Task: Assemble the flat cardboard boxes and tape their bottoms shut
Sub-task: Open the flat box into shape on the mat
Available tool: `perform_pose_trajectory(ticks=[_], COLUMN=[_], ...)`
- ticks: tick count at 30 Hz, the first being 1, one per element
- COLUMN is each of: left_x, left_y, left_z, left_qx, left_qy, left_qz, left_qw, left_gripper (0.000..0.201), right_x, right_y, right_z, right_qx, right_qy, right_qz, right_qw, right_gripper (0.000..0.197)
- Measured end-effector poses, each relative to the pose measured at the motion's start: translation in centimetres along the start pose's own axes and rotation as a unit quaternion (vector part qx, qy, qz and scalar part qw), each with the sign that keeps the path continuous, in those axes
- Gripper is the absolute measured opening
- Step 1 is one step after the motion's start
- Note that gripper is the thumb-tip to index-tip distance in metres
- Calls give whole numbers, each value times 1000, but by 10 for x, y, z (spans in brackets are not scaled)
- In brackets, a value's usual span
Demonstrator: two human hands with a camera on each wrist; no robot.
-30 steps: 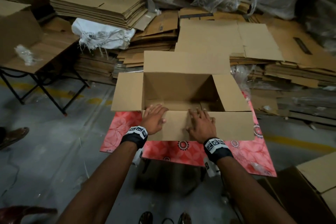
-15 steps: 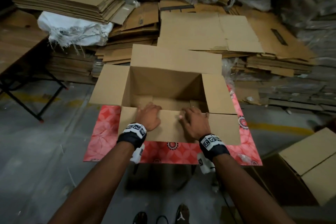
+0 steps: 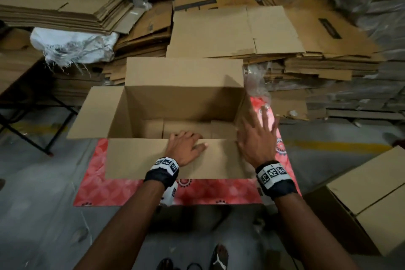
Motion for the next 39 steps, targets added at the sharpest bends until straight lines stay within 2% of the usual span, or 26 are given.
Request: perform_pose_trajectory(ticks=[3, 6, 10, 14, 16, 19, 21, 22, 25, 28, 31, 34, 37, 39], left_x=[1, 1, 3, 5, 4, 4, 3, 4, 6, 13, 32, 72, 120, 149], left_y=[0, 0, 0, 0, 0, -1, 0, 1, 3, 3, -1, -7, -13, -15], left_z=[1, -1, -4, -5, -4, -3, -4, -4, -6, -7, 0, 19, 44, 62], left_qx=[8, 15, 18, 18, 15, 17, 27, 32, 35, 41, 55, 70, 75, 40], left_qy=[12, 25, 43, 50, 53, 64, 70, 71, 64, 33, -10, -3, 25, 30], left_qz=[-7, -9, -20, -18, -18, -15, -8, -5, -7, -7, -17, -69, -90, -98], left_qw=[1000, 1000, 999, 998, 998, 998, 997, 997, 997, 999, 998, 995, 993, 994], left_gripper=[72, 71, 67, 66, 65, 63, 68, 72, 77, 75, 70, 67, 75, 88], right_x=[14, 37, 65, 76, 78, 75, 75, 76, 77, 80, 93, 116, 139, 149], right_y=[0, -26, -65, -94, -105, -105, -101, -99, -79, -56, -49, -51, -51, -50], right_z=[-43, -69, -76, -73, -71, -67, -67, -68, -65, -36, -2, 28, 55, 71], right_qx=[-13, -53, -144, -308, -384, -428, -424, -403, -252, -164, -125, -118, -108, -89], right_qy=[-113, -189, -244, -258, -281, -289, -277, -272, -261, -207, -131, -64, -12, 9], right_qz=[6, 82, 178, 168, 153, 151, 141, 130, 74, 51, 83, 106, 123, 126], right_qw=[993, 977, 942, 900, 866, 843, 851, 864, 929, 963, 980, 985, 986, 988], right_gripper=[55, 66, 79, 77, 78, 79, 82, 82, 69, 60, 58, 62, 67, 69])
Point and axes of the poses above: each hand's wrist, its own x-axis away from the middle knuckle, its own y-axis out of the back of the hand, z = x × y, the point moved 6 cm from there along -x, towards the middle knuckle, and after that the axes turned 3 degrees about x, right-handed, at the moved point
